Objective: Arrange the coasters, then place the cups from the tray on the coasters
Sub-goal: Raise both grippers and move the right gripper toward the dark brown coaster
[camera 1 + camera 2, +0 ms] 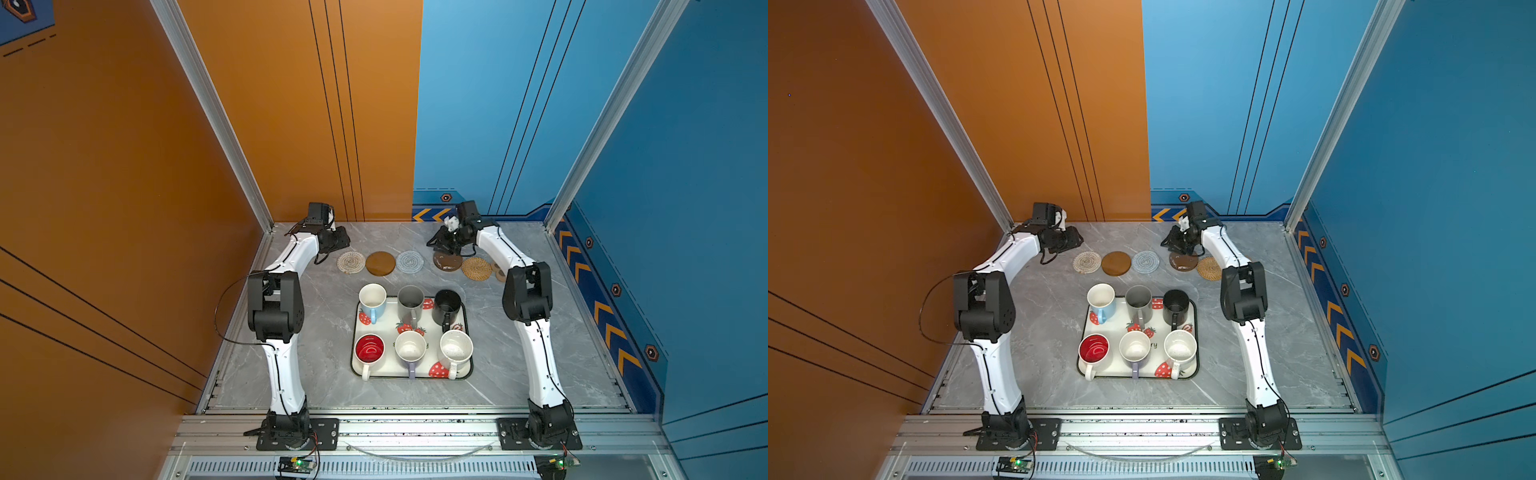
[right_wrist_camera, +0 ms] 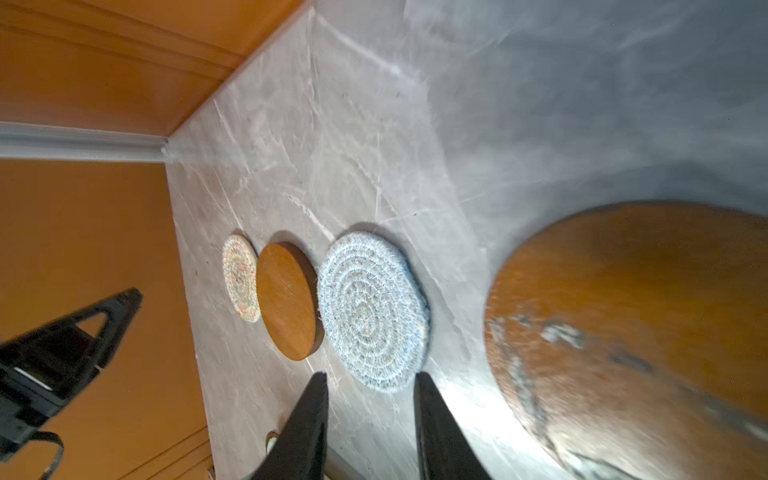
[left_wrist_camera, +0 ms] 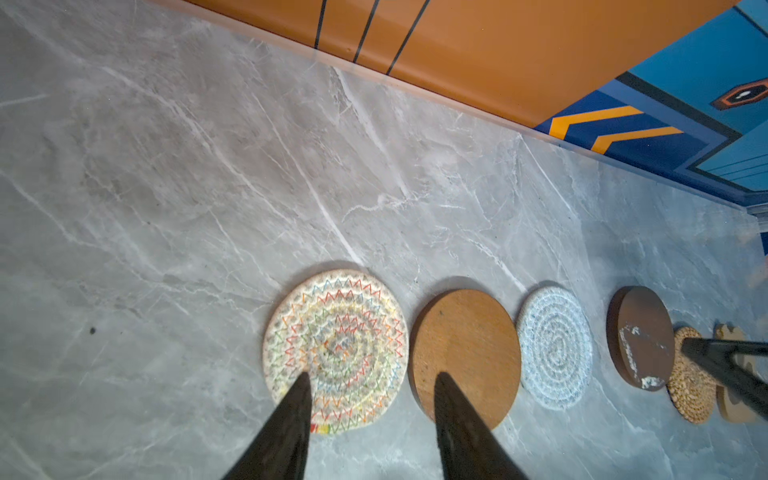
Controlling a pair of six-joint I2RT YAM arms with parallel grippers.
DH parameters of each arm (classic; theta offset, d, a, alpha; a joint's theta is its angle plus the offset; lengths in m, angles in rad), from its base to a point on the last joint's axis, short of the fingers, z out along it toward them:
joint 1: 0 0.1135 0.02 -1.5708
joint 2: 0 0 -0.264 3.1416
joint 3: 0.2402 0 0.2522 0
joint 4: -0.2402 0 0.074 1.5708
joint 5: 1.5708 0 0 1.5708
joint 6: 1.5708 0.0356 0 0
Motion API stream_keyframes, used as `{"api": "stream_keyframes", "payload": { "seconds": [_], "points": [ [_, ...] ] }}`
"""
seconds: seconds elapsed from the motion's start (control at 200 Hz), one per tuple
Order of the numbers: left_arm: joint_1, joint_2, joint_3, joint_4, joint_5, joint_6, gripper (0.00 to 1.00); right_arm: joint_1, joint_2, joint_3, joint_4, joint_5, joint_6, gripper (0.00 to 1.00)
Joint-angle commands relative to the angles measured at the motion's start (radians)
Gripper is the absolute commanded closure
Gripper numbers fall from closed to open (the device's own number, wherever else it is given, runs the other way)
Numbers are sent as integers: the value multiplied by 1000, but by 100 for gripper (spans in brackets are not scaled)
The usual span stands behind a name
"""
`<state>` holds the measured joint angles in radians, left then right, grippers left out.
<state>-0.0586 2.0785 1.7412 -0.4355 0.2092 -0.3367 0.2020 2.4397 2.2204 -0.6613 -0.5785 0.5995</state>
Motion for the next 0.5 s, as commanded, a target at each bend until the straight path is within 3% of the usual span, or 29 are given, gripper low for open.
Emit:
{"api": "stream_keyframes", "payload": {
  "seconds": [0.0, 0.275, 0.496],
  "points": [
    [-28, -75, -41, 3, -8, 19, 51, -57, -45, -63, -13, 18, -53, 55],
    [-57, -184, -171, 56, 36, 16, 51, -146, 15, -25, -54, 43, -96, 45],
    [-69, -275, -264, 101, 35, -14, 51, -177, 102, 79, -81, 57, -98, 44]
  ]
}}
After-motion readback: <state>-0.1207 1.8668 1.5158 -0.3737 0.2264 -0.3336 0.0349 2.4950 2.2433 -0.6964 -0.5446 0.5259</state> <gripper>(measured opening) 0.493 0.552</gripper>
